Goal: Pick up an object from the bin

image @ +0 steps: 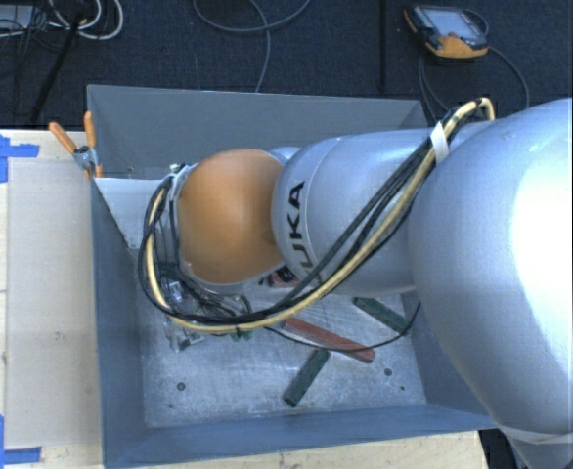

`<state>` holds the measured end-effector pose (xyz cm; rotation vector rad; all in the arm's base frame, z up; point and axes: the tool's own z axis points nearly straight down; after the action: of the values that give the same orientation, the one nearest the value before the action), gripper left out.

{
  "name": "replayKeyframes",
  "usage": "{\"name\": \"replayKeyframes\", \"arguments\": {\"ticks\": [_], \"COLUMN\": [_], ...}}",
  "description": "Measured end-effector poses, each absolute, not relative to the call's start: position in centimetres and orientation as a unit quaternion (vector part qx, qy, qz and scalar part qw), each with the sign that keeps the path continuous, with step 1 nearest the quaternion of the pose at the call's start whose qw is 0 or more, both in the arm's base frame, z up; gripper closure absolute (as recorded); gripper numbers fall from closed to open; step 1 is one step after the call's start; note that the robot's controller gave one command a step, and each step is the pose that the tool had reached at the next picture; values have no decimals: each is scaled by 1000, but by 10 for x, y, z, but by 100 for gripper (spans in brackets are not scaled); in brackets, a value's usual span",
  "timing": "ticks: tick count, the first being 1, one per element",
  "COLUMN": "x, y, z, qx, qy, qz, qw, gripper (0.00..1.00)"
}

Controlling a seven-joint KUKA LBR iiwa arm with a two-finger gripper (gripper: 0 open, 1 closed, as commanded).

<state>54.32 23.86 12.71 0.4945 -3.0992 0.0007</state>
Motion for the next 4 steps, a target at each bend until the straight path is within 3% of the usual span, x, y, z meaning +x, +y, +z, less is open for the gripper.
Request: {"name": "replayKeyframes", "arguments": {"ticks": [1, 2, 3, 4], "x": [527, 519, 532, 538], "y": [211, 200, 220, 236], "z": [139, 148, 140, 126], "qx": [86, 138, 220, 229], "qy": [-996, -990, -976, -973], "qz": [0, 1, 0, 0], "qw": [1, 1, -2, 0], "gripper": [100, 100, 100, 100]}}
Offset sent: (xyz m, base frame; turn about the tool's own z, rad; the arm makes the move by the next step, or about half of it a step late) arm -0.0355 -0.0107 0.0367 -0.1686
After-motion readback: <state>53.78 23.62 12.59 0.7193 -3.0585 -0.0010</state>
